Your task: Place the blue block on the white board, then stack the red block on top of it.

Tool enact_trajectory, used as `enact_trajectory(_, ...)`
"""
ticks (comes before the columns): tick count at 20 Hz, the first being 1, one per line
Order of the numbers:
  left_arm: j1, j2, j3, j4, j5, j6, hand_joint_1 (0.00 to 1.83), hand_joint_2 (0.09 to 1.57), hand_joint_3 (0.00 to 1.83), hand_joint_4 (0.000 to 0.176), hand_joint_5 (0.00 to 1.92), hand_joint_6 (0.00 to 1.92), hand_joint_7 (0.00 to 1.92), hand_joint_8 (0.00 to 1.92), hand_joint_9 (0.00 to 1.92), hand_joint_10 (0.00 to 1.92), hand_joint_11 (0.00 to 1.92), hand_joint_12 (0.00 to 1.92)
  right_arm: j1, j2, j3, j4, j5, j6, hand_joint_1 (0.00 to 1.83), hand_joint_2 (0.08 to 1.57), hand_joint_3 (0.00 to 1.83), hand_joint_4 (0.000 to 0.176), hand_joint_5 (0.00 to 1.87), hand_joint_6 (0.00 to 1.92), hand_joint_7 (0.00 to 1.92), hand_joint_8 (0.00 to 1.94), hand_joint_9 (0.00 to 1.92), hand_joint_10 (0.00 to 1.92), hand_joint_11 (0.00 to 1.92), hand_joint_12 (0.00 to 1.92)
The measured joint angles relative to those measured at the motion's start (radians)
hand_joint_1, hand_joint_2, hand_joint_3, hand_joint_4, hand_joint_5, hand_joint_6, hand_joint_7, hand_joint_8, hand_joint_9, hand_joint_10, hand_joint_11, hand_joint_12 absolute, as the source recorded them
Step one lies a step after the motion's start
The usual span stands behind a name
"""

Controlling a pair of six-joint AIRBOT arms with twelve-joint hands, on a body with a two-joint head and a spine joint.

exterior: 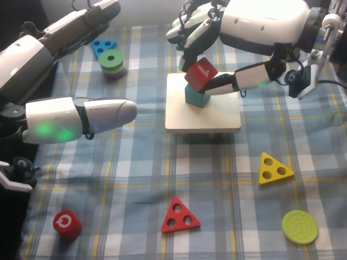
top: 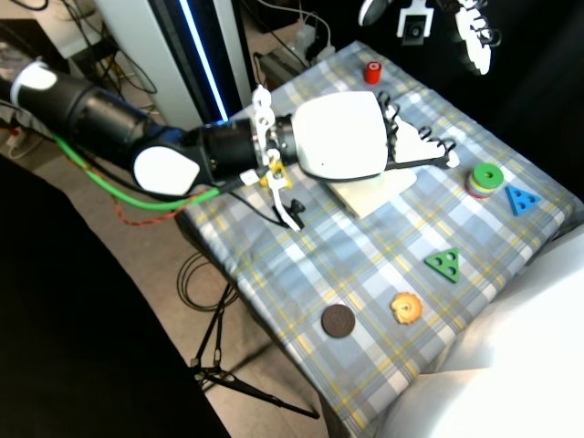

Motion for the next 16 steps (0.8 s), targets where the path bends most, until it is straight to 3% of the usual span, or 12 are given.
enact_trajectory(1,0.0,0.0,0.0,0.0,0.0,0.0,0.72,0.86,0.0,0.142,0.15,0.0,0.17,0.0,0.17,0.0,0.0,0.32,0.0,0.0,0.0,0.0,0.0,0.0,1.09,1.09,0.0,0.026,1.02,0.91,0.61,0.0,0.51,0.0,0.0,1.04)
enact_trajectory(2,0.0,0.0,0.0,0.0,0.0,0.0,0.72,0.86,0.0,0.144,0.15,0.0,0.17,0.0,0.18,0.0,0.0,0.33,0.0,0.0,0.0,0.0,0.0,0.0,1.09,1.02,0.0,0.0,0.89,0.39,0.59,0.0,0.5,0.01,0.0,0.97)
enact_trajectory(3,0.0,0.0,0.0,0.0,0.0,0.0,0.73,0.86,0.0,0.146,0.15,0.0,0.17,0.0,0.17,0.0,0.0,0.33,0.0,0.0,0.001,0.0,-0.001,0.0,1.09,1.0,0.0,0.0,0.91,0.15,0.59,0.0,0.5,0.01,0.0,0.99)
enact_trajectory(4,0.0,0.0,0.0,0.0,0.0,0.0,0.73,0.86,0.0,0.146,0.15,0.0,0.17,0.0,0.18,0.0,0.0,0.33,0.0,0.0,0.001,0.0,-0.004,0.0,1.09,0.99,0.0,0.0,0.94,0.06,0.6,0.0,0.51,0.01,0.0,1.02)
enact_trajectory(9,0.0,0.0,0.0,0.0,0.0,0.0,0.72,0.86,0.0,0.154,0.14,0.0,0.17,0.0,0.18,0.0,0.0,0.34,0.0,0.0,0.003,0.0,-0.011,0.0,1.08,0.99,0.0,0.0,0.94,0.01,0.58,0.0,0.49,0.0,0.0,1.03)
enact_trajectory(13,0.0,0.0,0.0,0.0,0.0,0.0,0.72,0.86,0.0,0.147,0.14,0.0,0.18,0.0,0.18,0.0,0.0,0.36,0.0,0.0,0.003,-0.001,-0.011,0.0,1.07,0.98,0.0,0.0,0.9,0.0,0.57,0.0,0.47,0.0,0.0,0.97)
enact_trajectory(16,0.002,0.0,0.003,0.0,0.0,-0.002,0.73,0.87,0.0,0.143,0.15,0.0,0.18,0.0,0.19,0.0,0.0,0.37,0.0,0.0,0.003,-0.001,-0.011,0.0,1.05,0.97,0.0,0.0,0.69,0.0,0.5,0.0,0.43,0.0,0.0,0.97)
